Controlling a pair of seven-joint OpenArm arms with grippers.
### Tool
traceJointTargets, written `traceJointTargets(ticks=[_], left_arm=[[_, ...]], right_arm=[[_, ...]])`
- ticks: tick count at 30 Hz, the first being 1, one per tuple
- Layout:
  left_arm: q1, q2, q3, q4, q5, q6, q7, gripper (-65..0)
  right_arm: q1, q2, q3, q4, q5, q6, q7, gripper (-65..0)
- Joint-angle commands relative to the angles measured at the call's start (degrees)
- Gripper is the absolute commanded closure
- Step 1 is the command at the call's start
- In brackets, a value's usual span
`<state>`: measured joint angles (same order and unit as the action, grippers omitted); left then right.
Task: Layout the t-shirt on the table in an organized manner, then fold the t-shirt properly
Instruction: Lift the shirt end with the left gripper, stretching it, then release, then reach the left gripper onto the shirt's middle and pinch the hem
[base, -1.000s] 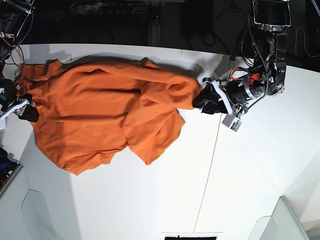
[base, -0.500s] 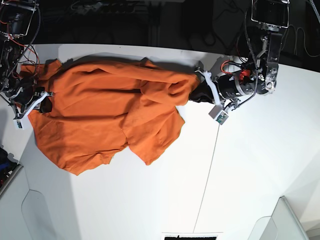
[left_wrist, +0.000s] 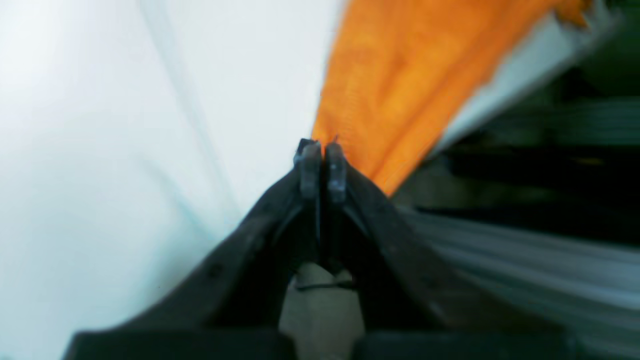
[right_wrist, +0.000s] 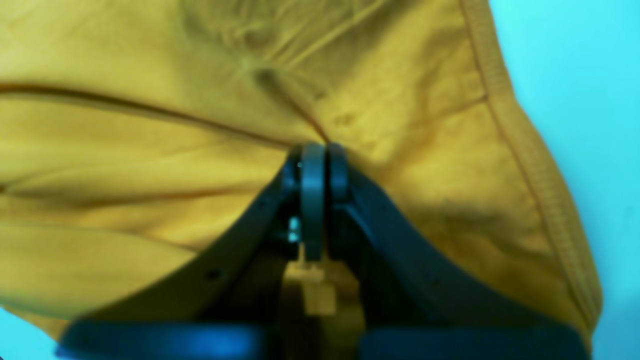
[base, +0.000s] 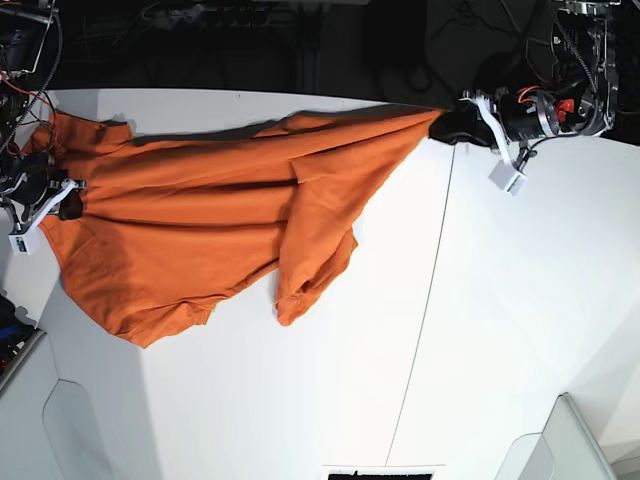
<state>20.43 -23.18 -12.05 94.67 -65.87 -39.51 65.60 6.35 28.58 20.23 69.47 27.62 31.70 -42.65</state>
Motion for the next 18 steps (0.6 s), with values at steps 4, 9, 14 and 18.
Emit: traceJointTargets(ticks=[4, 9, 14, 18], left_arm=[[4.17, -0.79, -0.39, 4.90, -7.82, -0.49, 2.43, 0.0], [5.11, -0.79, -0.90, 9.55, -9.75, -0.49, 3.19, -6.3], [1.46, -0.83, -5.99, 15.74, -8.28, -0.49, 0.07, -28.1], [-3.08, -1.46, -6.93, 19.19, -2.54, -0.49, -5.33, -29.5]], right_arm=[[-0.39, 1.20, 0.44, 0.52, 2.89, -0.52, -0.50, 0.0], [-0.33, 1.22, 0.44, 0.55, 3.06, -0.63, -0.33, 0.0], [-0.28, 1.22, 0.44, 0.72, 3.91, -0.63, 0.72, 0.0], [-0.17, 1.05, 0.44, 0.72, 4.87, -0.61, 0.66, 0.0]])
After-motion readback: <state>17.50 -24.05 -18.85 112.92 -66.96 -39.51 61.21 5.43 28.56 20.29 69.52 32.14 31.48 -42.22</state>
